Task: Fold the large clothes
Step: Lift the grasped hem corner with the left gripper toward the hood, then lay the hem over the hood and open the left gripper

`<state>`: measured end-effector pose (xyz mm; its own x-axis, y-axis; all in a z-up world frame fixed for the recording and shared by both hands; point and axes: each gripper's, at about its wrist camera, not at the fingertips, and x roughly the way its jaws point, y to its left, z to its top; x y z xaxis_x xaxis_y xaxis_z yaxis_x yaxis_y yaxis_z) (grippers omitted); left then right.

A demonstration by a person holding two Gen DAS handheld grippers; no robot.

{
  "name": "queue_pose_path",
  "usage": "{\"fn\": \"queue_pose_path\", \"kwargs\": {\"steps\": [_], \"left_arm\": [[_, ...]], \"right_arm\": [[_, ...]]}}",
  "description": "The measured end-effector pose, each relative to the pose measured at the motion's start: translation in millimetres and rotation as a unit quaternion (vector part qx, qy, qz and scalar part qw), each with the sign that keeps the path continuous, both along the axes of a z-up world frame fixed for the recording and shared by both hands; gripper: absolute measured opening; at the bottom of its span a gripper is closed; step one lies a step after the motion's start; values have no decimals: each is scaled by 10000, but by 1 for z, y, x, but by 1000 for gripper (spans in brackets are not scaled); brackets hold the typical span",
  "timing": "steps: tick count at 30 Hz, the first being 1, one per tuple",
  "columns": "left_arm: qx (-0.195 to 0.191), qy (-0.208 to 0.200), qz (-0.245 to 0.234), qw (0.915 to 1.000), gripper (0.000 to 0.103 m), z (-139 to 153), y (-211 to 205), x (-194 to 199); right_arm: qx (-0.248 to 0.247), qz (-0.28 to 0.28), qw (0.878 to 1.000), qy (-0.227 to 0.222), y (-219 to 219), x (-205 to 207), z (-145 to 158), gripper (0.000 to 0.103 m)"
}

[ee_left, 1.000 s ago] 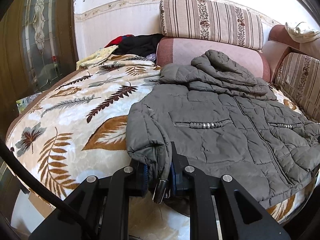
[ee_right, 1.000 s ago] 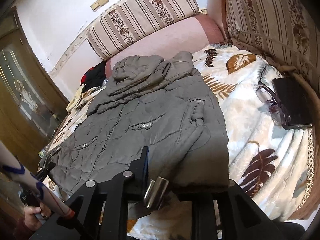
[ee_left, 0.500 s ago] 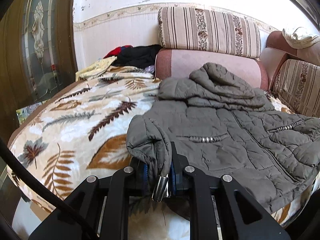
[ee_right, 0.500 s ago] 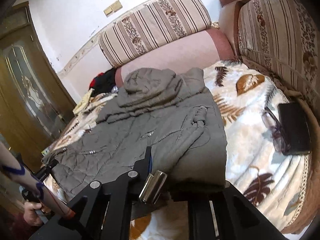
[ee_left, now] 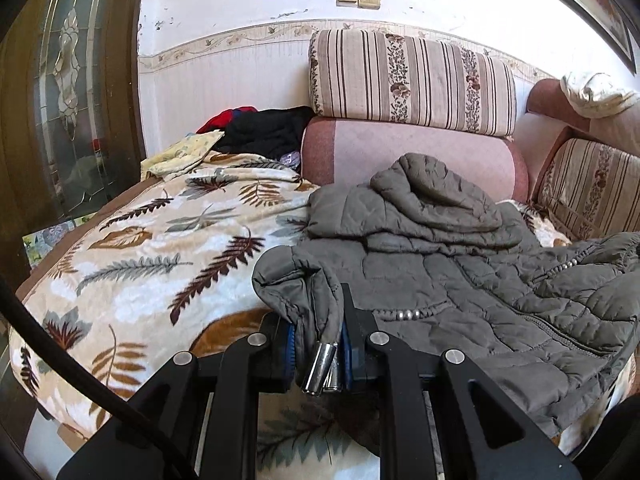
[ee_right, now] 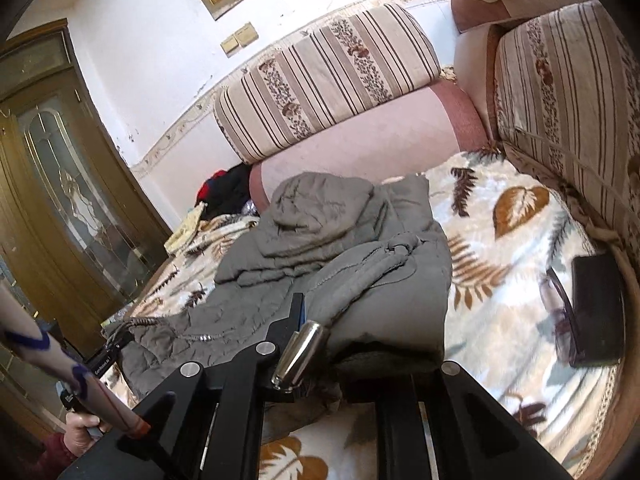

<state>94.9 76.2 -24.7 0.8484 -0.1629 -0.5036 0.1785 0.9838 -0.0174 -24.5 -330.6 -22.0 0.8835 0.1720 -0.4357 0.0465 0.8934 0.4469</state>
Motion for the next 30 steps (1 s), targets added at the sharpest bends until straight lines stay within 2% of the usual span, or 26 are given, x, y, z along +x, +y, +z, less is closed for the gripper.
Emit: {"fn": "queue_pose_path", "kwargs": {"steps": [6, 10, 15, 17, 20, 21, 23, 26, 29, 30], "left_arm": [[-142, -137, -72, 9998, 17, 36, -4, 29], [-261, -198, -59, 9994, 18, 63, -11, 65], [-333, -378, 75, 9987, 21, 93, -24, 134], [-393, -331, 122, 9986, 23, 100, -28, 165], [-517, -301, 333, 9977, 42, 112, -28, 206], [-558, -363, 488, 9966, 55, 117, -25, 216], [-704, -572, 698, 9934, 58, 130, -16, 232], [-715, -665, 819, 9918, 58, 145, -5, 249], [-619, -714, 895, 9915, 60, 144, -1, 255], [-657, -795, 931, 9903, 64, 140, 1, 252]], "right_arm": [[-1, -24, 9996, -273, -2, 30, 44, 14], [-201, -58, 9990, -406, -5, 71, 77, 14], [-82, -172, 9989, -422, -24, 135, 105, 14], [38, -246, 9989, -390, -34, 167, 112, 14], [139, -393, 9988, -252, -48, 217, 110, 14], [141, -445, 9987, -185, -52, 233, 108, 14], [294, -579, 9979, -35, -64, 267, 101, 14], [326, -810, 9961, 147, -79, 303, 87, 14], [344, -1072, 9928, 406, -96, 341, 73, 14], [374, -1138, 9918, 455, -100, 348, 68, 14]]}}
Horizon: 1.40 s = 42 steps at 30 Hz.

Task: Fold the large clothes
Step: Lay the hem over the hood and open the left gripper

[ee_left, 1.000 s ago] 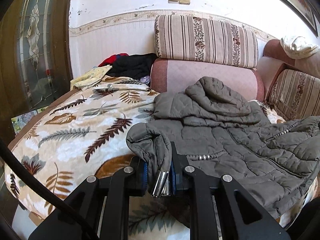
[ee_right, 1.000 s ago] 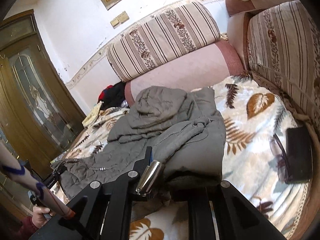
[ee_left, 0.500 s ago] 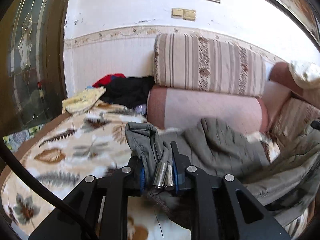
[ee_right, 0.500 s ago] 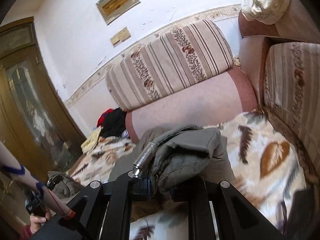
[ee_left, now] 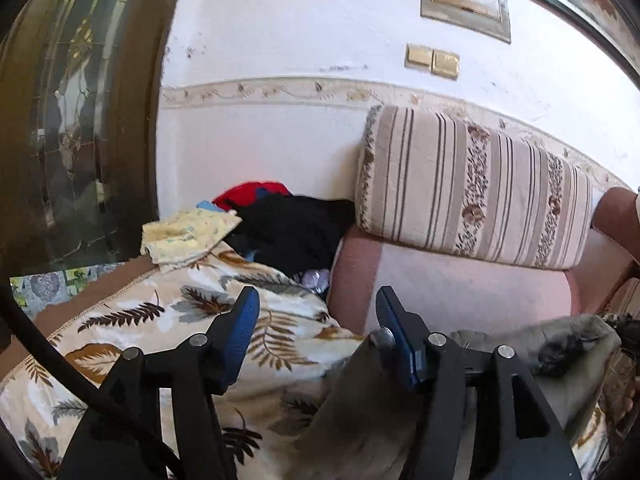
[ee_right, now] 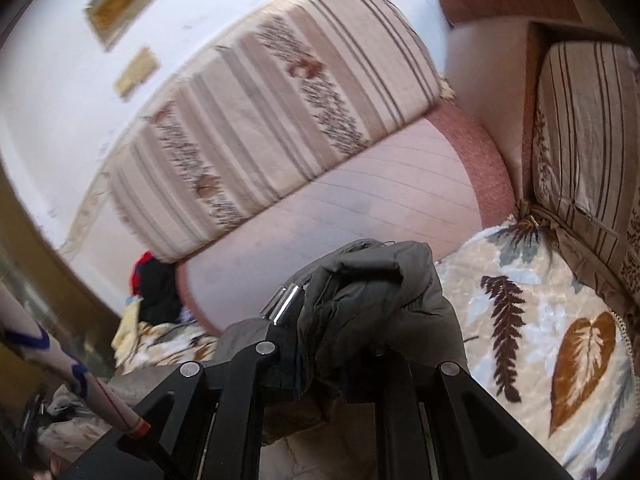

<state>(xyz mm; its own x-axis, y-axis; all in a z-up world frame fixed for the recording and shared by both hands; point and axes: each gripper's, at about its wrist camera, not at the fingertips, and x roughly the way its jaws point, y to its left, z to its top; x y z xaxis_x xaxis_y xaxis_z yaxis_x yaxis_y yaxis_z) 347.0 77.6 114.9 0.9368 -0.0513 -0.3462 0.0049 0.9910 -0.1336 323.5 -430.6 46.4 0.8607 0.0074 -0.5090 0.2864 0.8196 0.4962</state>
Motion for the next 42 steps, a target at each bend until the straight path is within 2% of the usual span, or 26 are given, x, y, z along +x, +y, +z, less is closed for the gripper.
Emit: {"fn": "queue_pose_path", "kwargs": {"steps": [4, 7, 9, 10, 11, 14, 17, 20, 24, 27, 29, 32, 36, 39, 42], "left_arm": [[34, -128, 29, 9999, 65, -16, -3, -9], [276, -2, -354, 9990, 65, -32, -24, -8], [454, 35, -473, 9978, 65, -43, -39, -7], [535, 86, -635, 9965, 65, -51, -48, -6], [626, 202, -834, 9943, 65, -60, -59, -4], [889, 528, -1207, 9873, 65, -88, -85, 1], [1062, 785, -1386, 9815, 65, -115, -101, 4], [1164, 1014, -1424, 9777, 65, -140, -117, 11], [1157, 1516, -1307, 9729, 65, -169, -124, 38], [1121, 1956, -1149, 9675, 65, -188, -123, 59], [1130, 2156, -1103, 9636, 68, -201, -122, 72], [1157, 2205, -1087, 9624, 69, -213, -126, 84], [1147, 2318, -972, 9611, 70, -222, -132, 99], [1179, 2399, -840, 9599, 69, -218, -134, 100], [1099, 2195, -965, 9646, 67, -202, -129, 66]], "right_arm": [[258, -347, 9984, 374, -19, 38, -25, 14], [409, -499, 9953, 719, -29, 56, -43, 18], [567, -532, 9937, 805, -36, 60, -54, 29], [671, -522, 9936, 741, -39, 57, -56, 42], [690, -503, 9945, 605, -41, 50, -55, 48], [572, -283, 9977, 231, -38, 26, -42, 53], [356, 150, 9991, 157, -21, 5, -37, 56], [-198, 653, 9972, 320, 12, -14, -45, 56], [-1060, 1112, 9853, 751, 55, -22, -77, 56], [-1440, 1281, 9746, 1144, 71, -11, -107, 56], [-1413, 1251, 9722, 1383, 69, -1, -124, 56], [-1244, 1238, 9703, 1663, 61, 16, -148, 56], [-819, 1242, 9733, 1748, 46, 28, -166, 56], [-792, 1254, 9736, 1736, 45, 29, -170, 56], [-651, 1088, 9773, 1695, 48, 11, -154, 57]]}}
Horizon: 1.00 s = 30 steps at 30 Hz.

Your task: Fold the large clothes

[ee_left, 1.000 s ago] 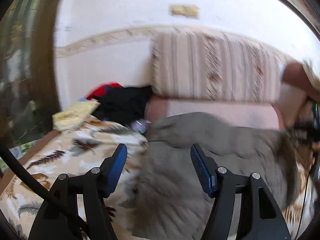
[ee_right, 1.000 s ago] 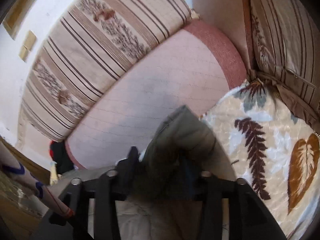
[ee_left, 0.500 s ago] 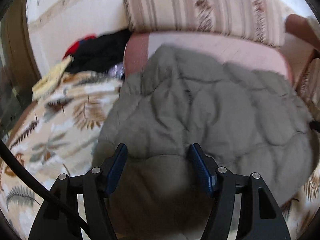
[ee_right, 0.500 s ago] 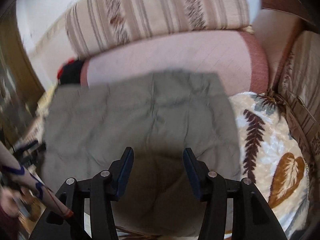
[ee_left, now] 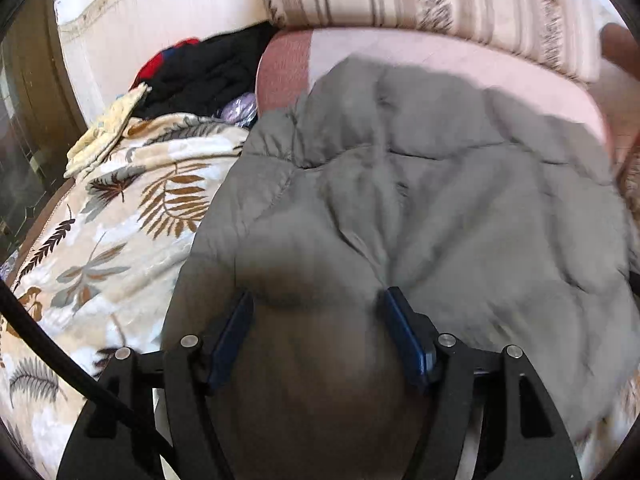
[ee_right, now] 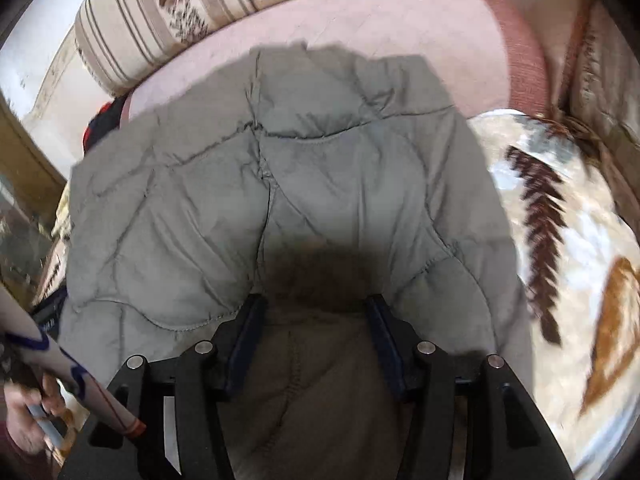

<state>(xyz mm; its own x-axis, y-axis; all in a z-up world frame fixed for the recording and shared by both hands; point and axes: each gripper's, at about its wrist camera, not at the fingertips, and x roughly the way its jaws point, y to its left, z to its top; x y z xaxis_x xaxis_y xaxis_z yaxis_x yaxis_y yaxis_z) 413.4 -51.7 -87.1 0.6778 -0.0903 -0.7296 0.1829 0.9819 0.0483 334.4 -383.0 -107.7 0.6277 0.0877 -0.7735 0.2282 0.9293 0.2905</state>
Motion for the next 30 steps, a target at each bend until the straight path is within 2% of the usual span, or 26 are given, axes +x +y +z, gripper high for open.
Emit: {"fn": "queue_pose_path", "kwargs": {"steps": [5, 9, 12, 13, 14, 18, 20, 22, 24, 26, 30], "left_arm": [[-251, -285, -125, 9992, 67, 14, 6, -73], [-441, -345, -69, 9984, 67, 18, 6, -116], [-483, -499, -86, 9975, 67, 25, 2, -132], [-446, -573, -101, 9973, 67, 27, 2, -132], [-386, -641, -100, 9971, 67, 28, 2, -130], [-381, -720, 215, 9964, 67, 23, 21, -111], [-547, -660, 425, 9954, 67, 14, 36, -97], [-399, -561, 523, 9963, 67, 1, 39, -82], [-239, -535, 547, 9968, 67, -10, 39, -72], [-289, -533, 563, 9966, 67, -13, 41, -69], [-57, -490, 486, 9976, 68, -21, 35, -66]], "right_arm": [[37, -96, 9980, -628, 30, -64, 33, 64], [444, -174, 9949, -892, 49, -115, 30, 64], [503, -66, 9947, -892, 71, -127, 28, 63], [463, 34, 9951, -873, 80, -129, 28, 60], [368, 134, 9955, -861, 90, -126, 30, 57], [11, 579, 9948, -838, 122, -110, 41, 57], [-159, 751, 9937, -819, 136, -96, 44, 57], [-263, 854, 9929, -790, 148, -80, 42, 57], [-374, 913, 9921, -773, 159, -62, 37, 57], [-605, 870, 9918, -709, 171, -41, 30, 57], [-677, 661, 9953, -191, 182, -14, 2, 58]]}}
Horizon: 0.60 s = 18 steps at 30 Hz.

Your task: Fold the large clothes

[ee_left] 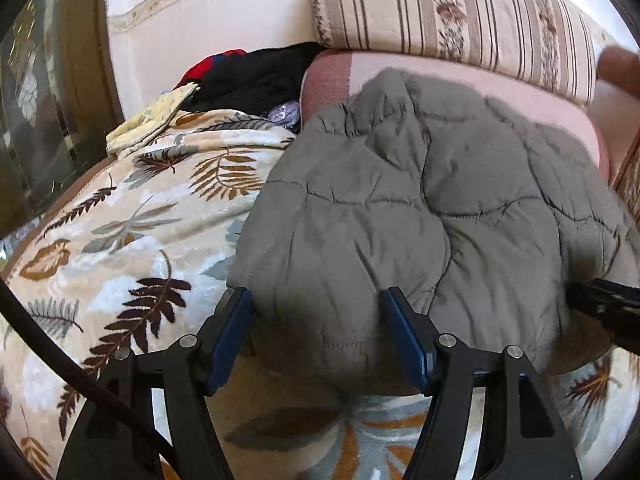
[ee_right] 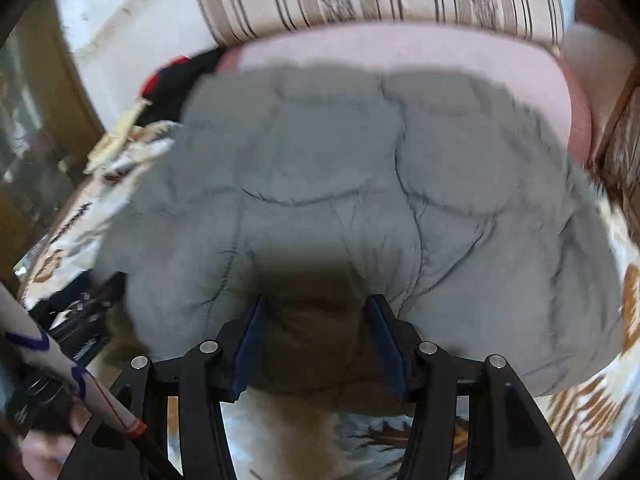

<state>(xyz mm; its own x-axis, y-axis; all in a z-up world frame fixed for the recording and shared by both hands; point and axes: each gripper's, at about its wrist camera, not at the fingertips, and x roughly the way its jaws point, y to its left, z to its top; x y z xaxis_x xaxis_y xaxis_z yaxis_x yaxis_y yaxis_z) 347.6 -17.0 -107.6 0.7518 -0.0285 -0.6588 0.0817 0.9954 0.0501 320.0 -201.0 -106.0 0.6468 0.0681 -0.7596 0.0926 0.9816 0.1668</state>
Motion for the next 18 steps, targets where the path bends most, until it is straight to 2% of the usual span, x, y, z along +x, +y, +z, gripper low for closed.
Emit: {"fn": "queue_pose_path", "kwargs": {"steps": [2, 4, 7, 9, 11, 14, 18], "left_arm": [[19, 24, 9, 10000, 68, -2, -1, 1], [-42, 4, 21, 10000, 68, 2, 1, -1], [-210, -110, 96, 9997, 68, 11, 6, -6], [-215, -224, 186, 9993, 68, 15, 9, -9], [-252, -340, 385, 9984, 68, 18, 15, -11], [-341, -282, 497, 9978, 68, 18, 20, -9], [-80, -156, 567, 9982, 68, 8, 16, -4]], "right_arm": [[64, -12, 9999, 111, -3, 6, -13, 58], [290, -15, 9995, 113, -10, 6, -14, 58], [663, 54, 9977, -105, -19, -14, 4, 59], [680, -10, 9970, -365, -29, -34, 18, 59], [512, -204, 9968, -573, -46, -55, 29, 59], [440, -653, 9938, -781, -85, -78, 34, 59], [837, -1138, 9871, -758, -130, -83, 19, 59]]}}
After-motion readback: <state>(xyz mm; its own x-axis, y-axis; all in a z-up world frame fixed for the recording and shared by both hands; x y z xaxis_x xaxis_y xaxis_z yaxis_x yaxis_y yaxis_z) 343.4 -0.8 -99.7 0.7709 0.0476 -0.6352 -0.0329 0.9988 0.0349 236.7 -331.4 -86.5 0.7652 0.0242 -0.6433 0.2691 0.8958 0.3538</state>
